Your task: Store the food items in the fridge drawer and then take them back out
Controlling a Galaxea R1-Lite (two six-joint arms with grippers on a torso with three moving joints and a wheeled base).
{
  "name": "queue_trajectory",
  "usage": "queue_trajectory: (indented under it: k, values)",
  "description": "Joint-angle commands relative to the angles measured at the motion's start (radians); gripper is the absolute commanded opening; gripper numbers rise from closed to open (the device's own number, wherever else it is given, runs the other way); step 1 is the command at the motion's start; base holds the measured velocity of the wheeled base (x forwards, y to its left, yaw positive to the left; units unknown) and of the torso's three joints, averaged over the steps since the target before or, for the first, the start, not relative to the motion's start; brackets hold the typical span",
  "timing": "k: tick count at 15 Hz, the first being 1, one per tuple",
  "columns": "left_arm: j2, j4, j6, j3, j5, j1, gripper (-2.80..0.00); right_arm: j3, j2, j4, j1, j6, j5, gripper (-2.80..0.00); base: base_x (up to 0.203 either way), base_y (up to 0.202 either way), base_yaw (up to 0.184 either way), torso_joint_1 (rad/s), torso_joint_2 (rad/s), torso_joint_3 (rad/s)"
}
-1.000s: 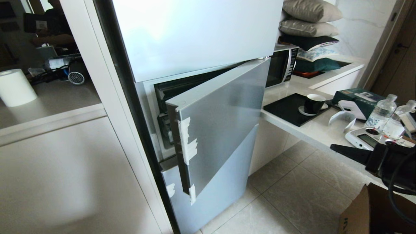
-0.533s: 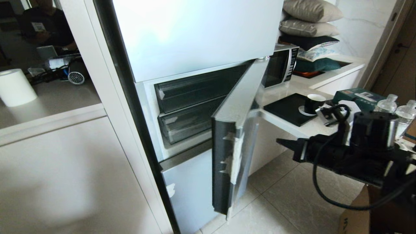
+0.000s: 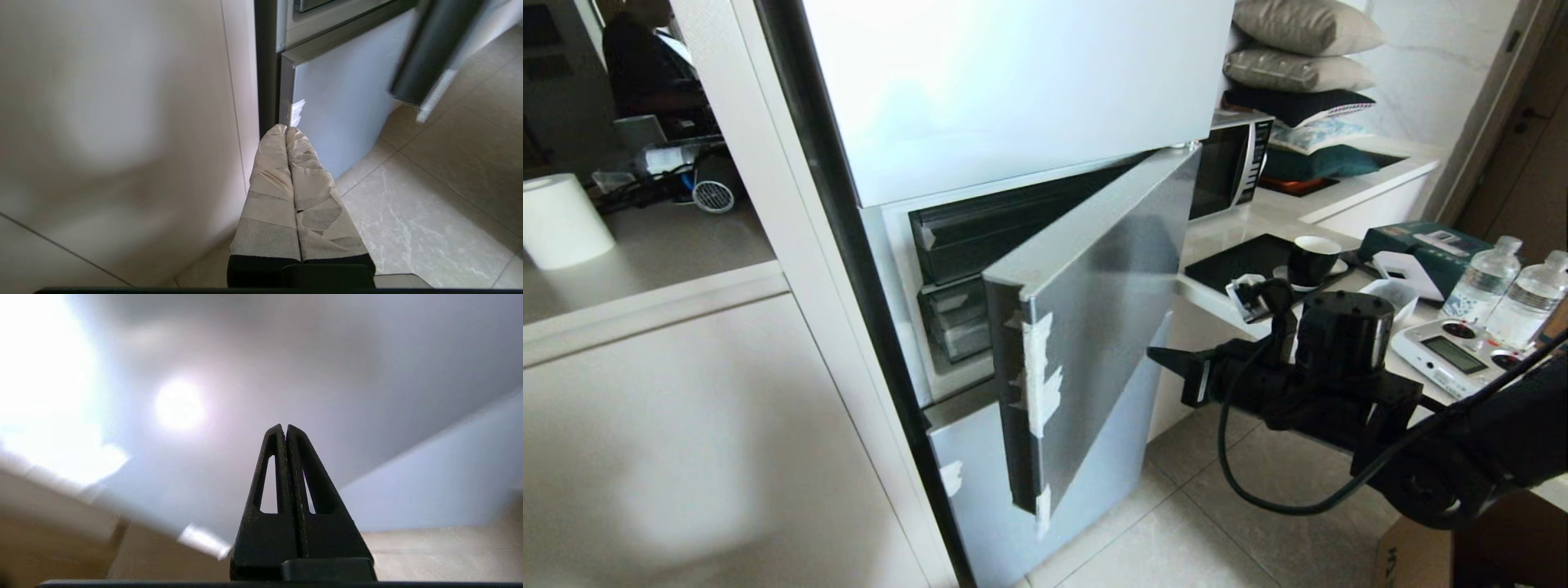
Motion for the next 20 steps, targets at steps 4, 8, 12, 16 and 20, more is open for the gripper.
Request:
queue_trajectory:
  k: [4, 8, 12, 16, 20]
  values:
    - [0.001, 0.001, 0.0, 0.0, 0.0, 0.0, -2.8, -0.205, 0.134, -0.006, 0.036, -0.02, 0.093, -2.8, 0.0, 0.0, 0.0, 0.0, 0.0, 0.0]
    - [0.001, 0.001, 0.0, 0.0, 0.0, 0.0, -2.8, -0.42, 0.3, -0.002, 0.113, -0.079, 0.09, -2.8, 0.0, 0.0, 0.0, 0.0, 0.0, 0.0]
    - [0.001, 0.001, 0.0, 0.0, 0.0, 0.0, -2.8, -0.644, 0.467, -0.002, 0.156, -0.149, 0.021, -2.8, 0.0, 0.0, 0.0, 0.0, 0.0, 0.0]
    - [0.001, 0.001, 0.0, 0.0, 0.0, 0.0, -2.8, -1.024, 0.682, -0.006, 0.166, -0.168, -0.117, -2.8, 0.0, 0.0, 0.0, 0.0, 0.0, 0.0]
    - [0.001, 0.001, 0.0, 0.0, 0.0, 0.0, -2.8, -1.165, 0.78, 0.003, 0.186, -0.167, -0.193, -2.8, 0.0, 0.0, 0.0, 0.0, 0.0, 0.0]
